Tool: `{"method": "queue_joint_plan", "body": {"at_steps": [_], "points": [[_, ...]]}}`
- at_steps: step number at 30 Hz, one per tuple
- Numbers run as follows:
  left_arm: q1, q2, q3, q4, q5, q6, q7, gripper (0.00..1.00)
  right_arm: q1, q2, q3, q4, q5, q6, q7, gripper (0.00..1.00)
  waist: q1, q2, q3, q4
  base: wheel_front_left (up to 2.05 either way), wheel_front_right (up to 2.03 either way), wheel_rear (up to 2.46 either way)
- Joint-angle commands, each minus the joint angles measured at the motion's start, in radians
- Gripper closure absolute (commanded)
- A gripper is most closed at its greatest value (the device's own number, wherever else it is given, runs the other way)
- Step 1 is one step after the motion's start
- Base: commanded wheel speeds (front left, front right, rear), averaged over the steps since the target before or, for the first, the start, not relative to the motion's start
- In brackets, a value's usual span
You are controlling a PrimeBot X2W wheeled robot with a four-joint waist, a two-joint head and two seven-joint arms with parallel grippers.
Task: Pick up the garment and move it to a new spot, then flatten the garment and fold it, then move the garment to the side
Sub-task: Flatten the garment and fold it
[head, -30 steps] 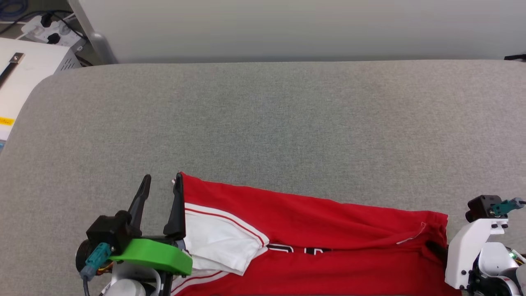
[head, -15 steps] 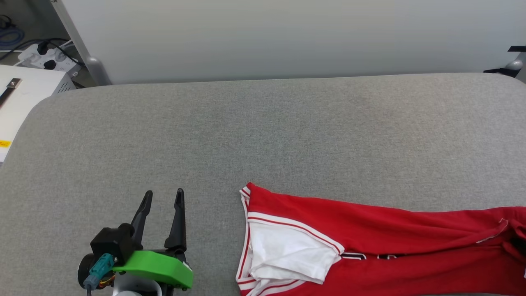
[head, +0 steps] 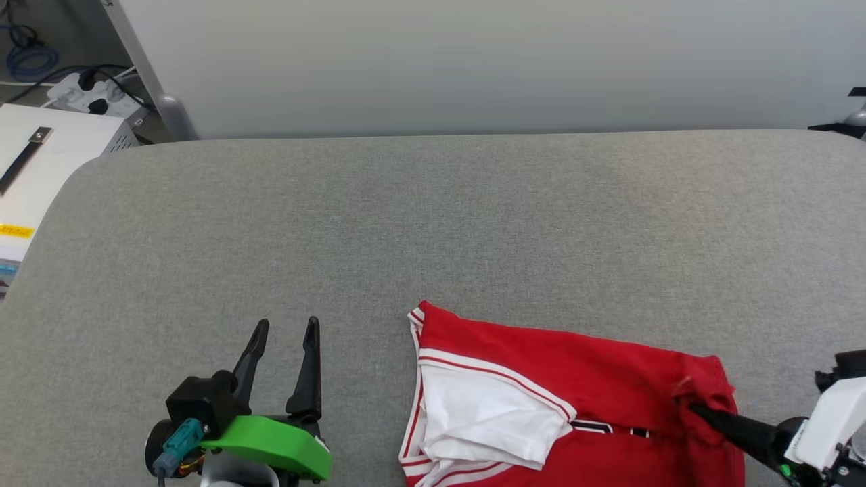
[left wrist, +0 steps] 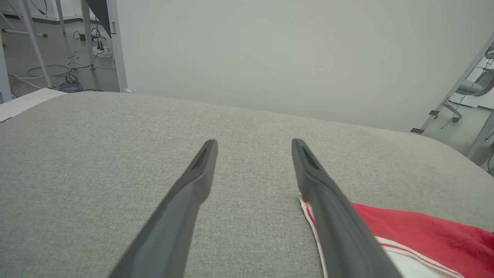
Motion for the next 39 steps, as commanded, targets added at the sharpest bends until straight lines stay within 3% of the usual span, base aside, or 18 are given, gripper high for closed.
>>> {"method": "queue_joint_plan", "body": {"at_steps": [1, 6, 13, 20, 27, 29, 30, 36, 39], "points": [[-0.012, 0.0, -0.004, 0.004, -0.008, -0.005, 0.001, 0.0, -0.015, 0.025, -0.005, -0.01, 0.052, -0.001, 0.028, 1.0, 0.0, 0.0, 0.005, 0.011, 0.0, 0.0, 0.0], [-0.031, -0.003, -0.01, 0.007, -0.013, -0.011, 0.002, 0.0, -0.05, 0.062, 0.025, 0.003, 0.215, -0.001, 0.068, 1.0, 0.0, 0.0, 0.024, 0.034, 0.0, 0.0, 0.0], [-0.08, -0.012, -0.028, 0.015, -0.007, -0.02, 0.003, 0.0, -0.11, 0.064, 0.243, 0.05, 0.39, -0.001, -0.054, 1.0, 0.0, 0.0, 0.075, 0.089, 0.0, 0.0, 0.0], [-0.123, -0.028, -0.04, 0.025, -0.003, -0.03, 0.0, 0.0, -0.183, 0.064, 0.465, 0.085, 0.426, -0.001, -0.187, 1.0, 0.0, 0.0, 0.135, 0.134, 0.0, 0.0, 0.0], [-0.147, -0.04, -0.045, 0.05, -0.002, -0.038, -0.003, 0.0, -0.211, 0.064, 0.583, 0.166, 0.331, -0.001, -0.29, 1.0, 0.0, 0.0, 0.167, 0.155, 0.0, 0.0, 0.0], [-0.15, -0.041, -0.044, 0.055, -0.001, -0.039, -0.004, 0.0, -0.213, 0.064, 0.593, 0.174, 0.32, -0.001, -0.309, 0.51, 0.0, 0.0, 0.168, 0.154, 0.0, 0.0, 0.0], [-0.15, -0.041, -0.043, 0.058, -0.001, -0.04, -0.004, 0.0, -0.215, 0.064, 0.598, 0.176, 0.321, -0.001, -0.321, 0.0, 0.0, 0.0, 0.167, 0.152, 0.0, 0.0, 0.0], [-0.15, -0.04, -0.044, 0.075, 0.0, -0.047, -0.005, 0.0, -0.22, 0.046, 0.623, 0.134, 0.321, -0.001, -0.33, 0.0, 0.0, 0.0, 0.147, 0.132, 0.0, 0.0, 0.0], [-0.141, -0.036, -0.045, 0.083, -0.001, -0.045, -0.006, 0.0, -0.214, -0.009, 0.632, 0.047, 0.264, -0.001, -0.381, 0.0, 0.0, 0.0, 0.119, 0.105, 0.0, 0.0, 0.0]]}}
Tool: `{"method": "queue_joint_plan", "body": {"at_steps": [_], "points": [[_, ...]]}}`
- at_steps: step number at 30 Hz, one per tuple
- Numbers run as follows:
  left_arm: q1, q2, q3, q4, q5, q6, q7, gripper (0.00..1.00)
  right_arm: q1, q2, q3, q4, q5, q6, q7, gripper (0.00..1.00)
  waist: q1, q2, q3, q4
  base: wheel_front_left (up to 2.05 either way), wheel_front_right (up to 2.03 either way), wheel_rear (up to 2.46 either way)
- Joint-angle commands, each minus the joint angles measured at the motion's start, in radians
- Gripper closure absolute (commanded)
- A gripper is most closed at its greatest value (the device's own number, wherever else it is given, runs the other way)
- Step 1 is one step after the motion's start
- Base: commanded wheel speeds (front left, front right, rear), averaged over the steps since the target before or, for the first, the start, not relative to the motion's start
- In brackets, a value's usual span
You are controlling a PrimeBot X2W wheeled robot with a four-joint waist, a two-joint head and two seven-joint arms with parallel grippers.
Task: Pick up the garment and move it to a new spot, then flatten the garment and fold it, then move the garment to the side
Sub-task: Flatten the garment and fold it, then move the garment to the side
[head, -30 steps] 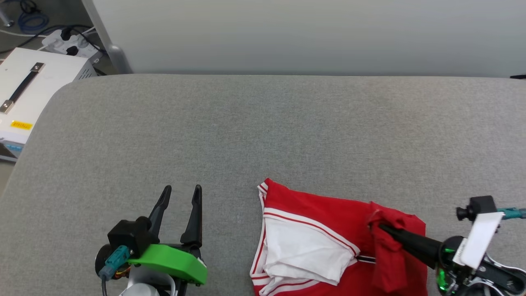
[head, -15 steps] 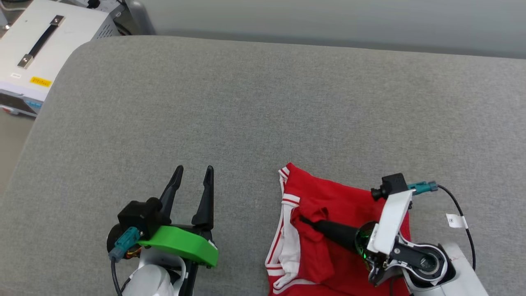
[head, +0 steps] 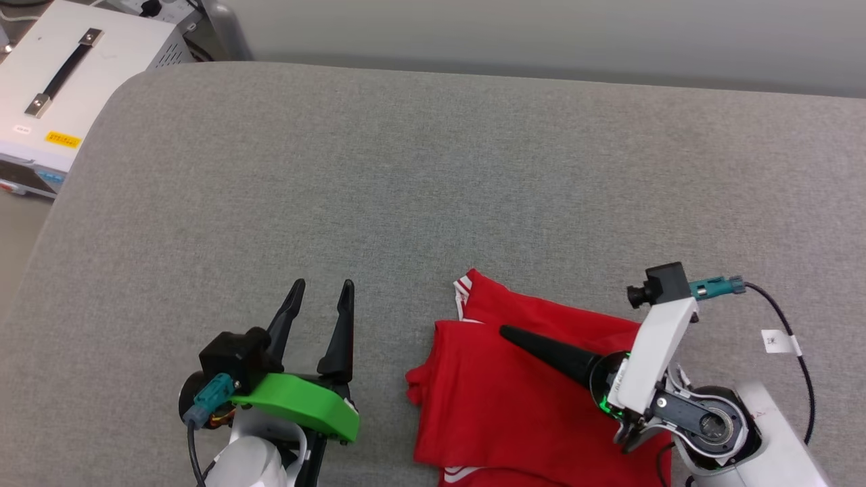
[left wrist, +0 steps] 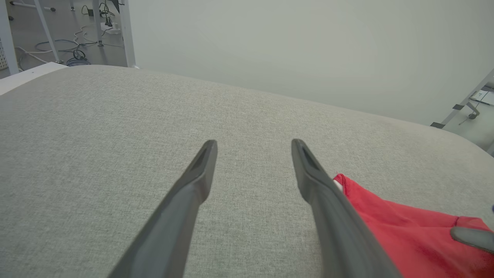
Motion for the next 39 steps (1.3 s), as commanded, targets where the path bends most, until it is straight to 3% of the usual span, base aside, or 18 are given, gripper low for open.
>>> {"method": "queue_joint_plan", "body": {"at_steps": [1, 2, 3, 7, 12, 15, 21, 27, 32, 39], "points": [[-0.006, 0.002, 0.004, 0.001, -0.001, -0.001, -0.005, 0.0, -0.007, -0.027, 0.004, -0.022, -0.036, 0.0, -0.025, 0.0, 0.0, 0.0, -0.021, -0.025, 0.0, 0.0, 0.0], [-0.004, 0.003, 0.005, 0.001, -0.002, 0.0, -0.005, 0.0, -0.005, -0.043, -0.001, -0.032, -0.062, 0.0, -0.05, 0.0, 0.0, 0.0, -0.026, -0.03, 0.0, 0.0, 0.0], [0.007, 0.007, 0.006, 0.002, -0.006, 0.003, -0.001, 0.0, 0.008, -0.096, -0.03, -0.037, -0.168, 0.0, -0.153, 0.0, 0.0, 0.0, -0.045, -0.054, 0.0, 0.0, 0.0], [0.022, 0.014, 0.009, -0.001, -0.01, 0.011, 0.004, 0.0, 0.041, -0.158, -0.087, -0.015, -0.296, 0.0, -0.256, 0.0, 0.0, 0.0, -0.069, -0.083, 0.0, 0.0, 0.0], [0.041, 0.023, 0.019, -0.009, -0.016, 0.025, 0.011, 0.0, 0.088, -0.216, -0.17, -0.02, -0.458, 0.0, -0.355, 0.0, 0.0, 0.0, -0.094, -0.118, 0.0, 0.0, 0.0], [0.052, 0.029, 0.024, -0.014, -0.017, 0.037, 0.013, 0.0, 0.114, -0.233, -0.232, -0.043, -0.623, 0.0, -0.447, 0.0, 0.0, 0.0, -0.108, -0.138, 0.0, 0.0, 0.0], [0.066, 0.035, 0.027, -0.025, -0.011, 0.054, 0.013, 0.0, 0.175, -0.188, -0.3, -0.14, -0.874, 0.0, -0.624, 0.0, 0.0, 0.0, -0.123, -0.158, 0.0, 0.0, 0.0], [0.087, 0.041, 0.036, -0.029, 0.014, 0.085, 0.005, 0.0, 0.261, -0.119, -0.31, -0.222, -1.022, 0.0, -0.734, 0.0, 0.0, 0.0, -0.155, -0.161, 0.0, 0.0, 0.0], [0.125, 0.046, 0.051, -0.037, 0.025, 0.096, -0.002, 0.0, 0.326, -0.067, -0.298, -0.262, -1.064, 0.0, -0.752, 0.0, 0.0, 0.0, -0.185, -0.162, 0.0, 0.0, 0.0], [0.161, 0.045, 0.064, -0.05, 0.031, 0.098, -0.005, 0.0, 0.369, -0.045, -0.294, -0.287, -1.075, 0.0, -0.743, 0.0, 0.0, 0.0, -0.196, -0.159, 0.0, 0.0, 0.0]]}}
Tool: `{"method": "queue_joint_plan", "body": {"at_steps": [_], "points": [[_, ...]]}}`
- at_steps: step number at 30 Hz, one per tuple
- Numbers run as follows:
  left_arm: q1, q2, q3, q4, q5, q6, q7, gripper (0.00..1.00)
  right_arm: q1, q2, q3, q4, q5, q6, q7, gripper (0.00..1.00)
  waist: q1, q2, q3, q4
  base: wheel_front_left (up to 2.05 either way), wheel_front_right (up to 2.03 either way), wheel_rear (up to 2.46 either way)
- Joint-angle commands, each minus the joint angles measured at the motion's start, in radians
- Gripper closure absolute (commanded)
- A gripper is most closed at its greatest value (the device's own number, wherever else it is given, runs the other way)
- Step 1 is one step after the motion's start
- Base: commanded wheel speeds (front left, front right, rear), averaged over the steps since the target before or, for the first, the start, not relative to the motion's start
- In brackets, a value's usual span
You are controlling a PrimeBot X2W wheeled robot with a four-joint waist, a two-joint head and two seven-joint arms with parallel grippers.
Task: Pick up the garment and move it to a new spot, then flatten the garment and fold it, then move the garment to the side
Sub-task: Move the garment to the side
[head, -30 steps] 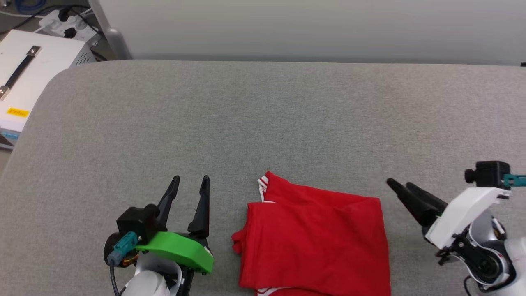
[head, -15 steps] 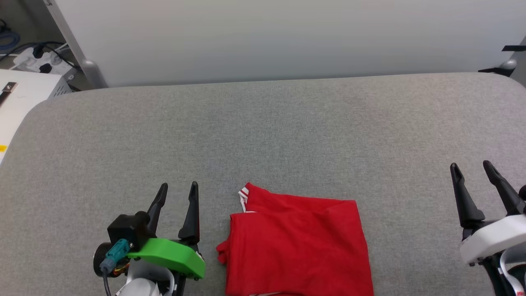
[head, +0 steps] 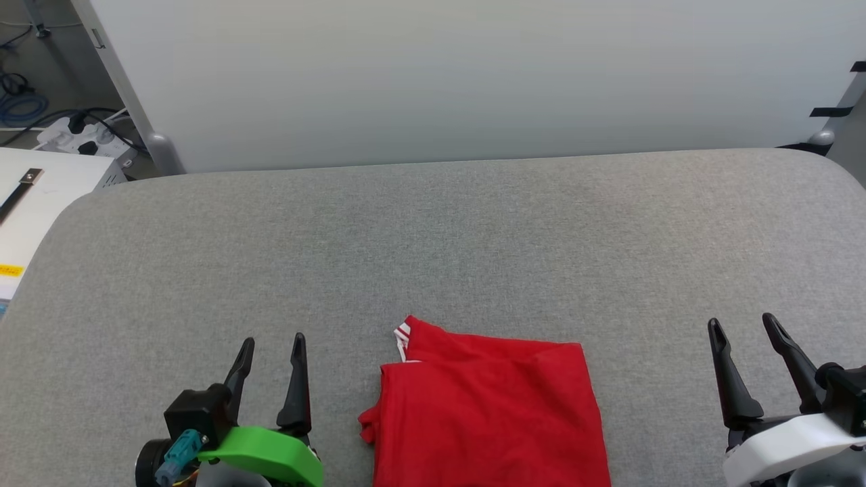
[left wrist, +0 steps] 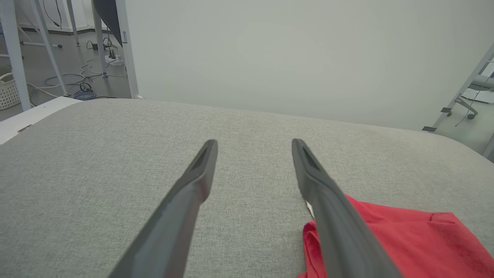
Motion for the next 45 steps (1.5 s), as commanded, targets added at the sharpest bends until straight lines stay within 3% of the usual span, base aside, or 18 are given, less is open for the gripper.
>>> {"method": "queue_joint_plan", "body": {"at_steps": [1, 13, 17, 22, 26, 31, 39, 44, 45], "points": [[0.012, 0.006, 0.005, -0.006, 0.009, 0.006, -0.006, 0.0, 0.013, 0.004, -0.001, -0.009, -0.006, -0.001, 0.005, 0.0, 0.0, 0.0, 0.001, 0.001, 0.0, 0.0, 0.0], [-0.001, 0.003, 0.008, -0.001, 0.01, -0.002, -0.006, 0.0, 0.013, 0.006, 0.002, 0.003, 0.056, -0.001, 0.038, 0.0, 0.0, 0.0, 0.008, 0.004, 0.0, 0.0, 0.0], [-0.012, 0.0, 0.009, -0.003, 0.012, -0.005, -0.007, 0.0, 0.024, 0.004, -0.029, 0.054, 0.196, -0.001, 0.115, 0.0, 0.0, 0.0, 0.017, 0.016, 0.0, 0.0, 0.0], [-0.046, -0.008, 0.011, -0.012, 0.019, -0.014, -0.007, 0.0, 0.014, -0.054, -0.06, 0.154, 0.403, -0.001, 0.253, 0.0, 0.0, 0.0, 0.053, 0.045, 0.0, 0.0, 0.0], [-0.075, -0.021, 0.009, -0.029, 0.033, -0.022, -0.007, 0.0, -0.005, -0.095, -0.011, 0.209, 0.565, -0.001, 0.41, 0.0, 0.0, 0.0, 0.096, 0.074, 0.0, 0.0, 0.0], [-0.096, -0.042, 0.007, -0.037, 0.047, -0.034, -0.007, 0.0, -0.041, -0.091, 0.036, 0.25, 0.739, -0.001, 0.536, 0.0, 0.0, 0.0, 0.143, 0.112, 0.0, 0.0, 0.0], [-0.128, -0.075, 0.023, -0.034, 0.063, -0.048, -0.007, 0.0, -0.131, -0.065, 0.113, 0.33, 0.872, -0.001, 0.62, 0.0, 0.0, 0.0, 0.211, 0.158, 0.0, 0.0, 0.0], [-0.134, -0.088, 0.041, -0.028, 0.073, -0.059, -0.007, 0.0, -0.152, -0.064, 0.147, 0.405, 0.884, -0.001, 0.68, 0.0, 0.0, 0.0, 0.225, 0.173, 0.0, 0.0, 0.0], [-0.133, -0.091, 0.045, -0.026, 0.076, -0.062, -0.007, 0.0, -0.155, -0.063, 0.151, 0.417, 0.886, -0.001, 0.693, 0.57, 0.0, 0.0, 0.225, 0.174, 0.0, 0.0, 0.0]]}}
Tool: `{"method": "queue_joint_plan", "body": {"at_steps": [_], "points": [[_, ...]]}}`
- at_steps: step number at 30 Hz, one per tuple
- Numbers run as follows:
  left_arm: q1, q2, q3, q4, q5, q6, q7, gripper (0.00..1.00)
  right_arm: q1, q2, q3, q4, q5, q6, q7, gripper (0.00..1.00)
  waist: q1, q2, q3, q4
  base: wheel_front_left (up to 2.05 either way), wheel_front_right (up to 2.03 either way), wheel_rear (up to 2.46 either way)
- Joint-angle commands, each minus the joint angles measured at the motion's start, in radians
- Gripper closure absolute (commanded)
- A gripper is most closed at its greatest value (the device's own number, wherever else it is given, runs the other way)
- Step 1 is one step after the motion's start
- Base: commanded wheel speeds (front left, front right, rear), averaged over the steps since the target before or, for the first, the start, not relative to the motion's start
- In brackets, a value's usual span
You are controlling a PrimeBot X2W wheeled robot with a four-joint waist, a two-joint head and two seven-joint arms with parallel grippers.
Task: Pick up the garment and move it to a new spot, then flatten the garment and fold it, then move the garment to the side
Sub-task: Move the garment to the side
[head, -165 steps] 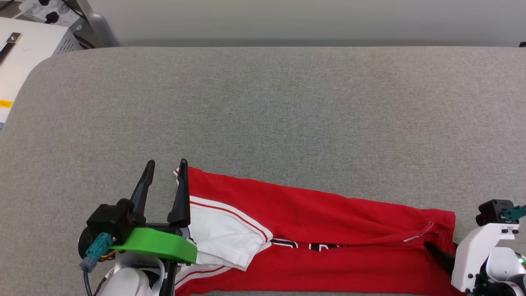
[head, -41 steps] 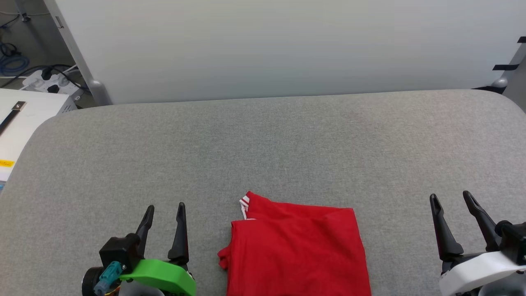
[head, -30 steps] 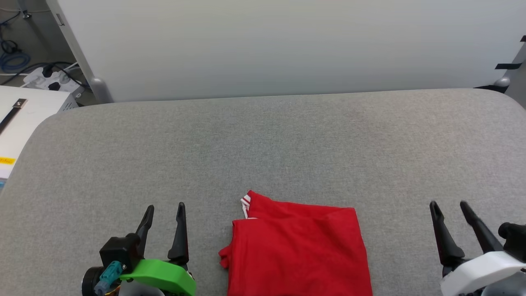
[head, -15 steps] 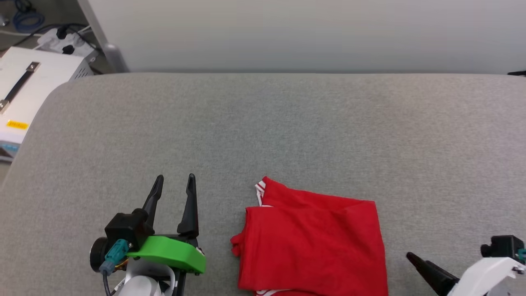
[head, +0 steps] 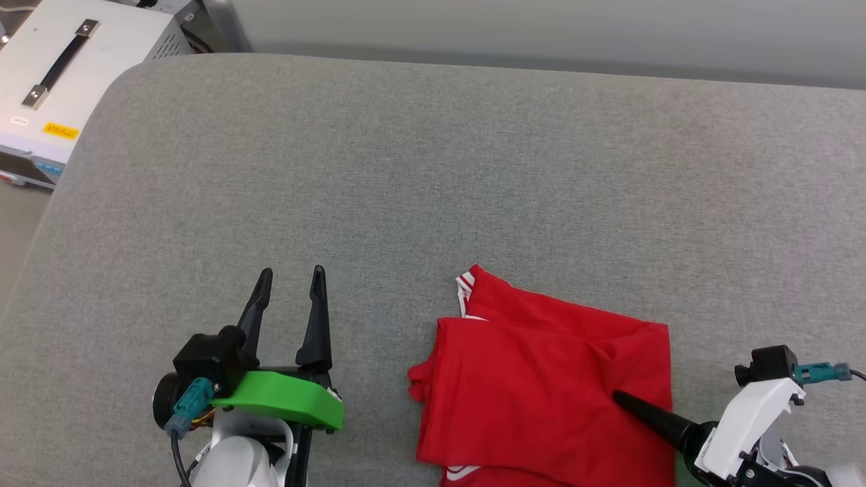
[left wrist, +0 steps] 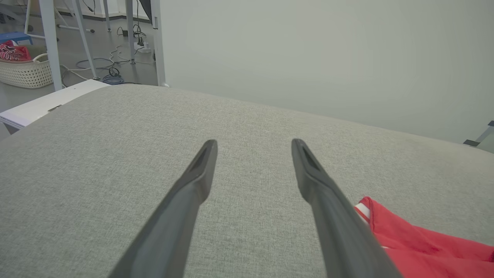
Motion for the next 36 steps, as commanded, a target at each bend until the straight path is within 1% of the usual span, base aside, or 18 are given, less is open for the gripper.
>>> {"method": "queue_joint_plan", "body": {"at_steps": [1, 2, 9, 11, 15, 19, 23, 27, 29, 33, 36], "points": [[-0.012, -0.01, 0.008, 0.001, 0.01, -0.006, -0.006, 0.0, 0.0, 0.005, 0.021, 0.036, -0.005, -0.002, 0.021, 0.93, 0.0, 0.0, 0.009, 0.011, 0.0, 0.0, 0.0], [-0.012, -0.012, 0.012, 0.002, 0.013, -0.008, -0.006, 0.0, -0.004, 0.005, 0.023, 0.041, -0.007, -0.002, 0.025, 1.0, 0.0, 0.0, 0.009, 0.01, 0.0, 0.0, 0.0], [-0.005, -0.019, 0.029, 0.016, 0.033, -0.02, -0.006, 0.0, -0.037, -0.012, 0.035, 0.01, -0.041, -0.002, 0.025, 1.0, 0.0, 0.0, -0.019, -0.013, 0.0, 0.0, 0.0], [0.005, -0.015, 0.034, 0.02, 0.04, -0.023, -0.006, 0.0, -0.049, -0.026, 0.041, -0.012, -0.071, -0.002, 0.014, 1.0, 0.0, 0.0, -0.037, -0.03, 0.0, 0.0, 0.0], [0.031, -0.004, 0.048, 0.022, 0.047, -0.025, -0.006, 0.0, -0.065, -0.066, 0.057, -0.058, -0.167, -0.002, -0.004, 1.0, 0.0, 0.0, -0.075, -0.079, 0.0, 0.0, 0.0], [0.054, -0.003, 0.056, 0.014, 0.047, -0.027, -0.006, 0.0, -0.061, -0.107, 0.067, -0.104, -0.285, -0.002, 0.002, 1.0, 0.0, 0.0, -0.104, -0.151, 0.0, 0.0, 0.0], [0.062, -0.008, 0.05, 0.001, 0.047, -0.033, -0.006, 0.0, -0.034, -0.154, 0.04, -0.142, -0.41, -0.002, 0.016, 1.0, 0.0, 0.0, -0.109, -0.243, 0.0, 0.0, 0.0], [0.055, -0.011, 0.045, -0.009, 0.049, -0.039, -0.006, 0.0, -0.024, -0.18, -0.007, -0.153, -0.51, -0.002, 0.008, 1.0, 0.0, 0.0, -0.089, -0.339, 0.0, 0.0, 0.0], [0.053, -0.008, 0.043, -0.013, 0.052, -0.042, -0.006, 0.0, -0.033, -0.179, -0.02, -0.151, -0.537, -0.002, 0.001, 1.0, 0.0, 0.0, -0.074, -0.383, 0.0, 0.0, 0.0], [0.034, 0.013, 0.047, -0.031, 0.058, -0.045, -0.003, 0.0, -0.113, -0.177, -0.01, -0.135, -0.605, -0.002, -0.072, 1.0, 0.0, 0.0, -0.005, -0.482, 0.0, 0.0, 0.0], [-0.003, 0.031, 0.043, -0.054, 0.068, -0.05, 0.011, 0.0, -0.192, -0.175, -0.006, -0.091, -0.642, -0.002, -0.143, 1.0, 0.0, 0.0, 0.059, -0.528, 0.0, 0.0, 0.0]]}}
